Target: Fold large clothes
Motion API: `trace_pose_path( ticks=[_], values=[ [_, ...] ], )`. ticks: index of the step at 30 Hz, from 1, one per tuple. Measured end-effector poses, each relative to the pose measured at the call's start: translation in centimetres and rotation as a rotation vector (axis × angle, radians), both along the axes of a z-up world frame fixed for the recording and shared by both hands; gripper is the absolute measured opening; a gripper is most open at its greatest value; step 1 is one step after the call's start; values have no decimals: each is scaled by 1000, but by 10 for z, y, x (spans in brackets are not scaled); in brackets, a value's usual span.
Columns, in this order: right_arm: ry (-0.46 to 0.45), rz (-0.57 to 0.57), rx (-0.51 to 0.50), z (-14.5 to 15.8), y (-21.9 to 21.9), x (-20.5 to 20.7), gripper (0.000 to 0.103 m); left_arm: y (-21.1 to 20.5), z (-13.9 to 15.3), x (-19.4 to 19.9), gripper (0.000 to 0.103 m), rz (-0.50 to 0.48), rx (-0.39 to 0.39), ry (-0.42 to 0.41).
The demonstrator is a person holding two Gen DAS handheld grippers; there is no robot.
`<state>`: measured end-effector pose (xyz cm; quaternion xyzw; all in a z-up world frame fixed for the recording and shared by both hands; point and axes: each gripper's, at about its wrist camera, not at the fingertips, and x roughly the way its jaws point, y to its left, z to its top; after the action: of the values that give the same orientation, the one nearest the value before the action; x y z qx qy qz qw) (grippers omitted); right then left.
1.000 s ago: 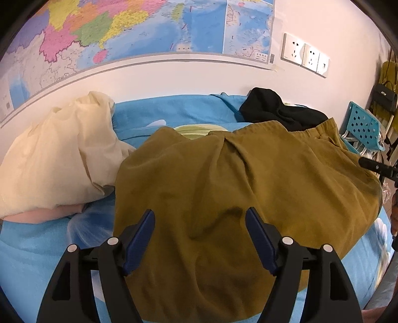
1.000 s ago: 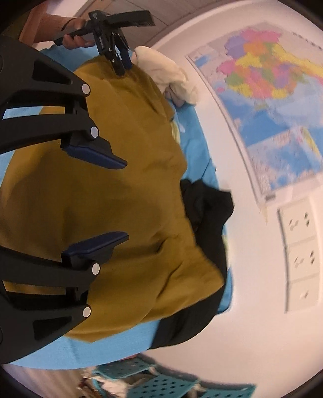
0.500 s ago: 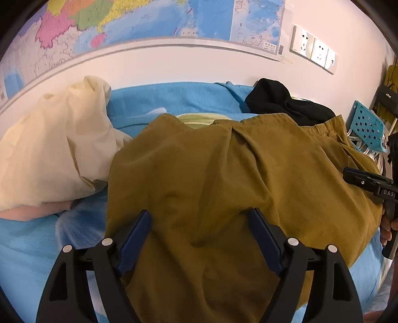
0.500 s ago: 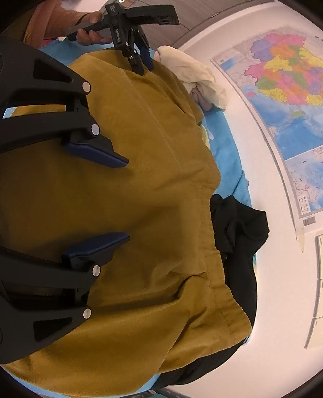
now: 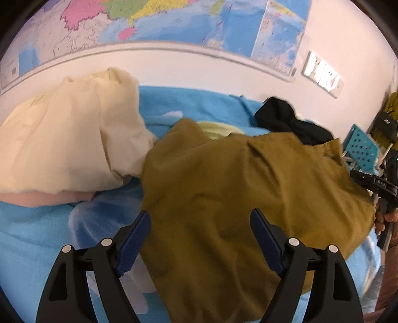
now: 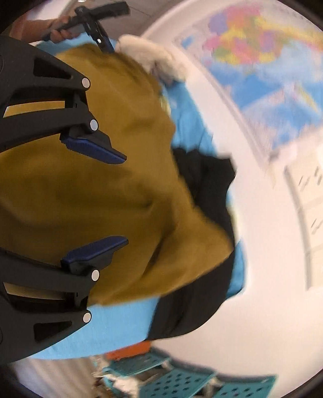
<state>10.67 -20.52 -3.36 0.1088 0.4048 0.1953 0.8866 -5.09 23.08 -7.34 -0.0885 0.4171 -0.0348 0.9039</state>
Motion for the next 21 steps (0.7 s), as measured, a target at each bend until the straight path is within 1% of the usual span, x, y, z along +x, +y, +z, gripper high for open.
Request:
trace_pose_path(
  ticks=[1, 3, 6, 8, 10, 12, 13, 14, 16, 18, 20, 21],
  values=[
    [8, 0, 12, -5, -2, 1, 55, -1, -5, 3, 80, 1, 3, 19],
    [-17, 13, 19, -9, -2, -1, 56, -5, -16, 8, 81, -16, 10, 48],
    [-6, 8, 53, -7, -7, -3, 56, -6, -20, 11, 82, -6, 10, 56],
    [-24, 4, 57, 2, -11, -9, 56, -4, -17, 10, 81, 1, 5, 55],
    [-78, 7, 84, 15, -19, -17, 59, -3, -12, 6, 81, 10, 26, 43],
    [-101, -12, 94, 26, -26, -13, 60, -2, -8, 1, 81, 6, 25, 30],
    [-104, -24, 81, 30, -27, -8, 60, -1, -7, 0, 81, 3, 24, 25],
    [-99, -33, 57, 32, -26, 4, 60, -2, -7, 0, 81, 4, 29, 24],
    [-54, -46, 19, 28, -24, 24, 59, -1, -8, 0, 81, 11, 35, 28],
    [27, -74, -22, 14, -25, 47, 56, -2, -10, 1, 81, 20, 31, 37],
    [105, -84, -15, -4, -25, 61, 55, -3, -10, -2, 81, 26, 39, 39],
    [108, -86, -5, -8, -26, 61, 55, -2, -10, -4, 81, 30, 42, 42]
  ],
)
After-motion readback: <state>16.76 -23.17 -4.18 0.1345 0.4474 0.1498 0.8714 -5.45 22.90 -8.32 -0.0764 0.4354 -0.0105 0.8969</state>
